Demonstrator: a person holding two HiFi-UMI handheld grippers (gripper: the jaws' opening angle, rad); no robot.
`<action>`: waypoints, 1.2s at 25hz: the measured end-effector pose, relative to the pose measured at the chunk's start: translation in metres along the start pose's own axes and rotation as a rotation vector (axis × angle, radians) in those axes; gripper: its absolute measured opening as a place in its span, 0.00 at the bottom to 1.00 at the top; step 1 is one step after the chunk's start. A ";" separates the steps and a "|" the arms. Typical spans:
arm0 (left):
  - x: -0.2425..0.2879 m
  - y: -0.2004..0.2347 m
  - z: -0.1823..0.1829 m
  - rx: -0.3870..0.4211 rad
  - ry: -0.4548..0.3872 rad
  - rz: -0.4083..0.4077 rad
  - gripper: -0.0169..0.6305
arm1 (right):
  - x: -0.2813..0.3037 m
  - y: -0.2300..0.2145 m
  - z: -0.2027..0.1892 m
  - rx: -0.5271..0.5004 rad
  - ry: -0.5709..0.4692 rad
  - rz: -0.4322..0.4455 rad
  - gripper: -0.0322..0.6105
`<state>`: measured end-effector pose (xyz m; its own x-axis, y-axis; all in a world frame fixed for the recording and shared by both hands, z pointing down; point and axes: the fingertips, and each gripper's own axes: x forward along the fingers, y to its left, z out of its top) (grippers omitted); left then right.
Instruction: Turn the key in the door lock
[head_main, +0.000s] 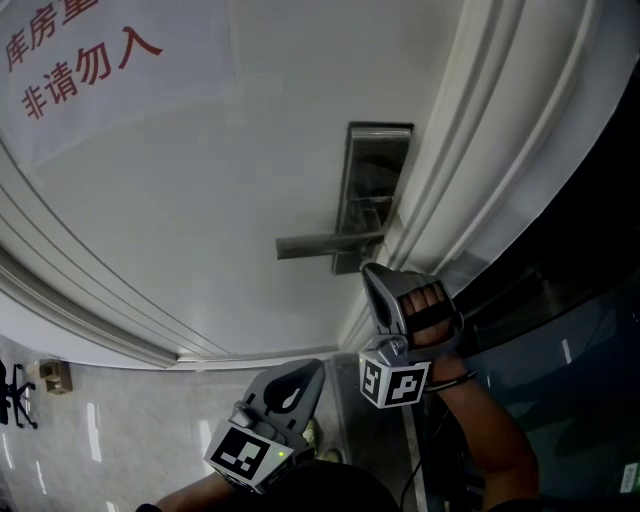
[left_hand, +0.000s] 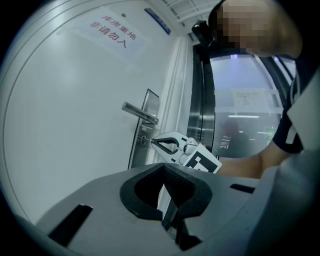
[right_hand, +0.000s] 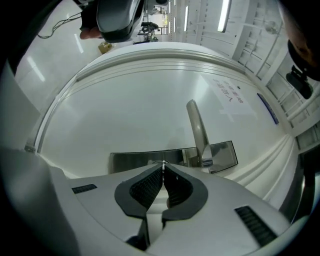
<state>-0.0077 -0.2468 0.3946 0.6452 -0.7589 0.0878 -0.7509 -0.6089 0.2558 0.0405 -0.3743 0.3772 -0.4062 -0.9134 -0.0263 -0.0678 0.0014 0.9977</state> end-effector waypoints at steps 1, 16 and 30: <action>0.000 0.000 0.000 0.000 0.000 -0.001 0.04 | 0.000 -0.001 -0.001 -0.012 0.011 0.004 0.08; -0.004 0.002 0.000 -0.014 -0.007 -0.005 0.04 | 0.016 0.000 0.000 -0.051 0.036 0.031 0.08; -0.005 0.010 0.001 -0.026 -0.011 0.006 0.03 | 0.032 0.001 -0.003 -0.069 0.021 0.028 0.08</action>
<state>-0.0183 -0.2494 0.3960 0.6392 -0.7650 0.0791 -0.7506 -0.5982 0.2807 0.0303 -0.4043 0.3775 -0.3877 -0.9218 0.0018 0.0069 -0.0010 1.0000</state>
